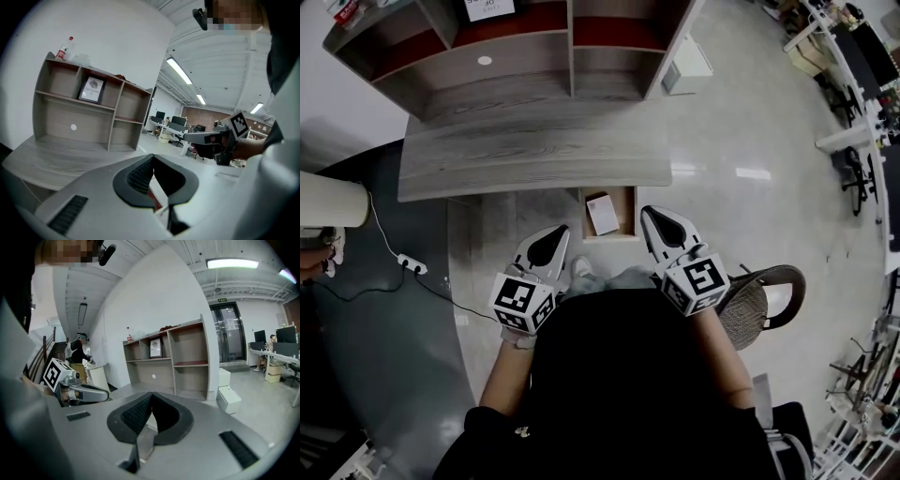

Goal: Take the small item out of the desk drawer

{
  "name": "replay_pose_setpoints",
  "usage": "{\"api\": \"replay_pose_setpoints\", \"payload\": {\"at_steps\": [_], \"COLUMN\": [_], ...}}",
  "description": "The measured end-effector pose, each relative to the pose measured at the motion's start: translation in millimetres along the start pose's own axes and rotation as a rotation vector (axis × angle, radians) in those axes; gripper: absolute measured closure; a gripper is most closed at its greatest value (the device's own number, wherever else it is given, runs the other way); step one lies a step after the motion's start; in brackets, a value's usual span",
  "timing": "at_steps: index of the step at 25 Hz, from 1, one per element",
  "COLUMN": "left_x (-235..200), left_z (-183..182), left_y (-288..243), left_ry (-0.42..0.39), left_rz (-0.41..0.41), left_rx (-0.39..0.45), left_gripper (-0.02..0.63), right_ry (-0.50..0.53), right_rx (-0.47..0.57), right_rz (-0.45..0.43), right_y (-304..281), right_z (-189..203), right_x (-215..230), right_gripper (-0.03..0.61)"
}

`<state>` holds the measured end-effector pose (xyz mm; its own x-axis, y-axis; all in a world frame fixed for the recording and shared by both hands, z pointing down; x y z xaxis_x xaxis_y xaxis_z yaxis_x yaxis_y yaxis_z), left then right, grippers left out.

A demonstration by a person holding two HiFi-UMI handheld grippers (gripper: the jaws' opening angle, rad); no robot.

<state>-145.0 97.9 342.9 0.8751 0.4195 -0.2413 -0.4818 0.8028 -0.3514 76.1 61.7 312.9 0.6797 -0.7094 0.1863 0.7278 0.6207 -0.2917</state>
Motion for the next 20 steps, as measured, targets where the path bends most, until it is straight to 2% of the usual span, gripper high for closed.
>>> {"api": "replay_pose_setpoints", "payload": {"at_steps": [10,17,20], "left_x": [-12.3,-10.0,-5.3], "left_z": [28.3,68.0,91.5], "left_y": [-46.8,-94.3,-117.4], "left_ry": [0.074,0.211,0.268], "left_rz": [-0.112,-0.219,-0.26], "left_rx": [-0.102,-0.187,-0.239], "left_gripper": [0.604,0.602,0.559], "right_ry": [0.008,0.021,0.04], "right_rx": [-0.148,-0.251,-0.286], "right_rz": [-0.058,-0.124,-0.16], "right_y": [-19.1,-20.7,-20.1], "right_z": [4.9,12.3,12.9], "right_x": [43.4,89.6,106.7], "right_gripper": [0.581,0.581,0.581]}}
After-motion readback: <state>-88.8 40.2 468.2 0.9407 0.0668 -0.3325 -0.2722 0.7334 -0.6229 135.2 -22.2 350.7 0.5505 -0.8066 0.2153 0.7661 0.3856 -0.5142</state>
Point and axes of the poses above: the fingertips, and each gripper's own axes: y backward along the fingers, x to its right, z out of its underside, the point moved 7 cm from there along y, backward along the fingers, and after that the axes turned 9 degrees about -z, right-handed, at the moved point
